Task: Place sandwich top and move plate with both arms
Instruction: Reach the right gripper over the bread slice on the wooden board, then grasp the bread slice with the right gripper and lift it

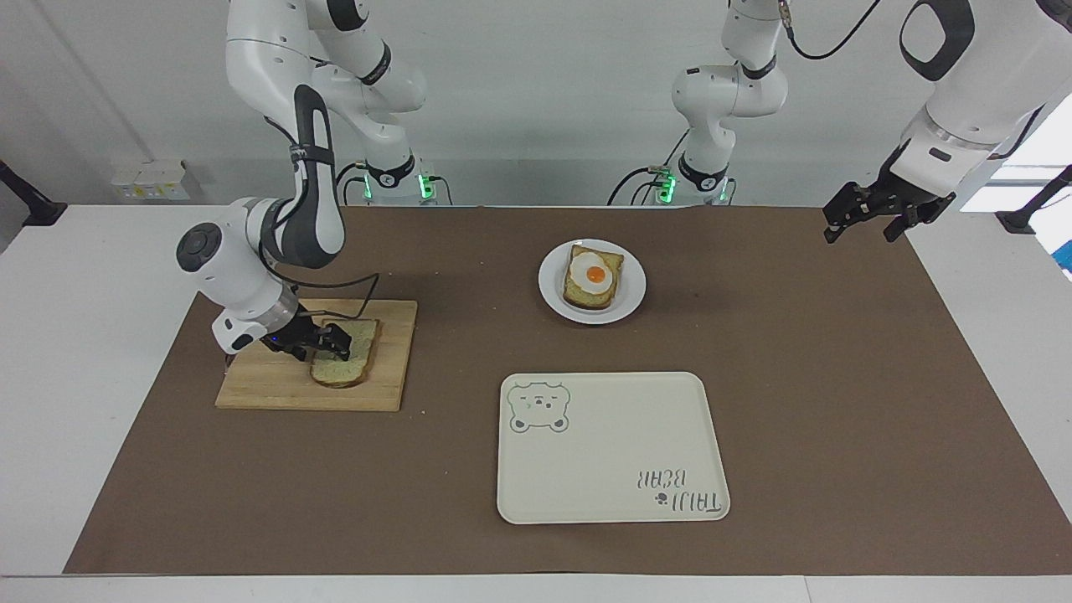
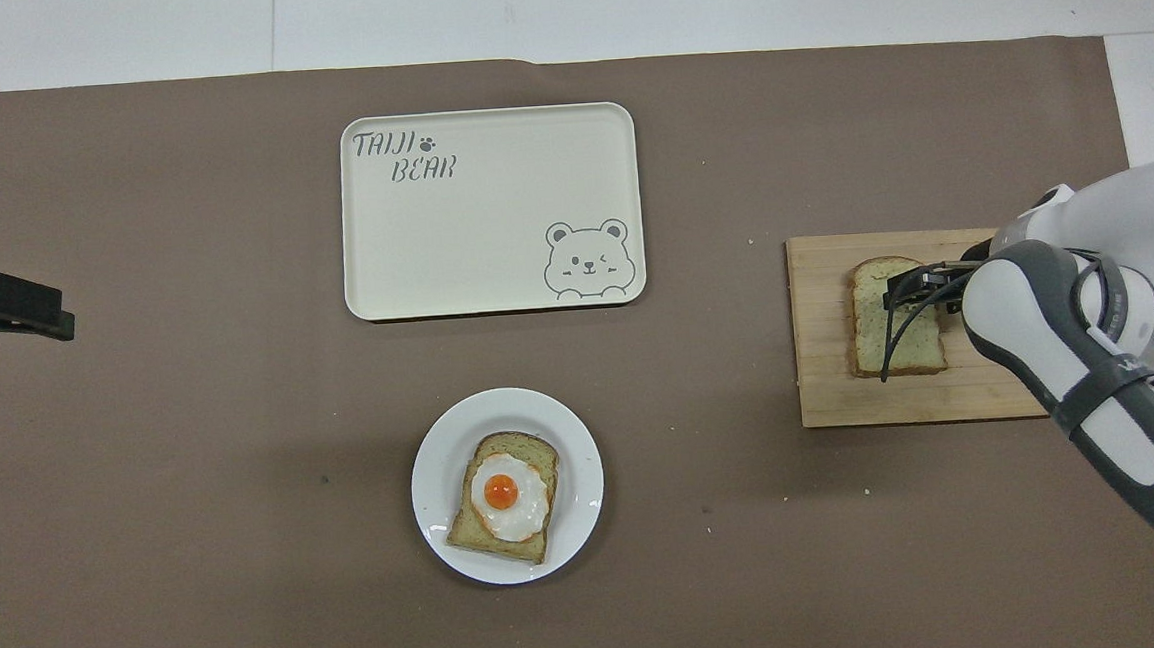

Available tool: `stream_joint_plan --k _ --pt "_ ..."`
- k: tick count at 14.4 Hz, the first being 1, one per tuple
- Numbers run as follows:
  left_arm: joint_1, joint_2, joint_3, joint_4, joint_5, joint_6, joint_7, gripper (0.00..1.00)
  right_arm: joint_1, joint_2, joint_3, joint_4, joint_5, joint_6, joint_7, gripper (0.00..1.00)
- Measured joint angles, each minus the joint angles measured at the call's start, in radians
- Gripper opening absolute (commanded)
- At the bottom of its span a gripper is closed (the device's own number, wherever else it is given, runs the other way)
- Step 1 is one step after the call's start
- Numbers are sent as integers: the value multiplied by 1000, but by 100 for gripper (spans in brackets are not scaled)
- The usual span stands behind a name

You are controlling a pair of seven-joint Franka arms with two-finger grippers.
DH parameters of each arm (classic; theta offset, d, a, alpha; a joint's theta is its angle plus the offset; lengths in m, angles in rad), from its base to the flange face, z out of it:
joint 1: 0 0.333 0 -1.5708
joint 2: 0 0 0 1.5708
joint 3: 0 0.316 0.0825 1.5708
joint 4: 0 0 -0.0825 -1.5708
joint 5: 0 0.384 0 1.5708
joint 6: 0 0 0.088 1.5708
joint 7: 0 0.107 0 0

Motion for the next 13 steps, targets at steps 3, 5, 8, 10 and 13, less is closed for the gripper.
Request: stream_joint_plan --k 3,5,8,10,13 --pt "0 0 0 0 0 0 0 100 1 -6 6 1 7 0 -1 0" --pt "0 0 0 0 0 0 0 100 1 -12 4 1 7 0 -1 0" --pt "0 0 0 0 0 0 0 100 0 -12 -4 0 7 0 -1 0" --pt "0 0 0 0 0 0 0 100 0 -12 -4 0 7 0 -1 0" --pt "0 0 0 0 0 0 0 100 0 -12 -4 2 7 0 -1 0"
